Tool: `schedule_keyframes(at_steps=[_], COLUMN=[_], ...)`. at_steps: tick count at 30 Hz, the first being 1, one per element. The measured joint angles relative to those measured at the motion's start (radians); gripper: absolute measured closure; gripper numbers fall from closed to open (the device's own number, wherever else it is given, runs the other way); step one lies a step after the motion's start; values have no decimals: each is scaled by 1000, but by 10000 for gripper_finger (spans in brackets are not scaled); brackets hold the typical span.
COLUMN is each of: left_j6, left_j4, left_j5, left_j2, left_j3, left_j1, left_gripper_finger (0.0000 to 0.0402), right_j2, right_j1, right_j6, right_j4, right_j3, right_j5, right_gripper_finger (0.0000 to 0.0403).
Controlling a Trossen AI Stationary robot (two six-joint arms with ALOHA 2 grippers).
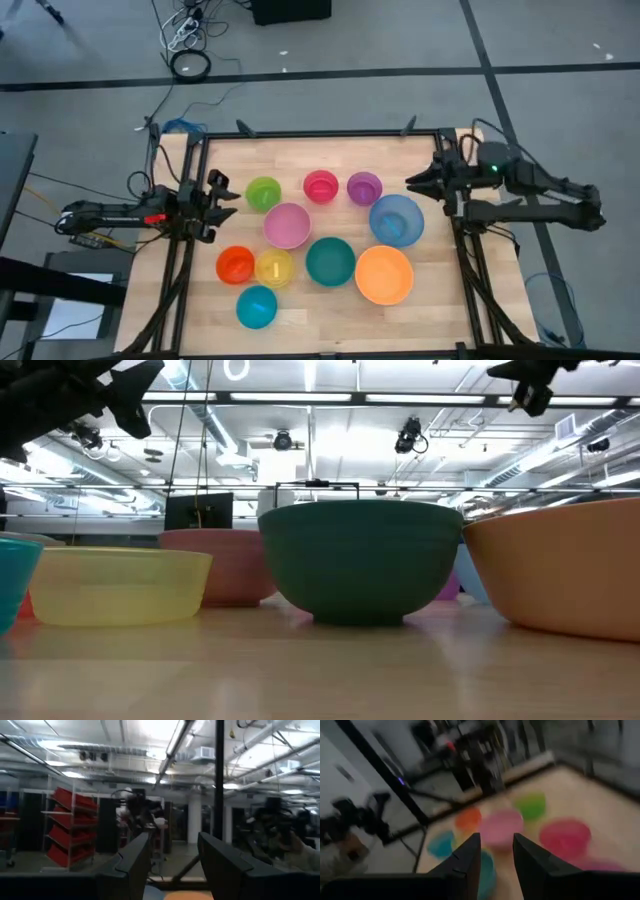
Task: Nest bowls inside each other
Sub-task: Stack the yellow bowl on top of the light blue bowl
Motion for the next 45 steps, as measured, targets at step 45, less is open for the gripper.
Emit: schedule_keyframes(at_steps=[45], left_j6=[-98], left_j4=[-1061], left_j5=[-425], left_j2=[682], left_j3=[698], left_j1=[0], left_gripper_finger=[225], right_j2=[622], right_j1=[28], right_j6=[-109], right_j4=[633], right_j3=[156], right_j5=[-42], right_gripper_finger=[292])
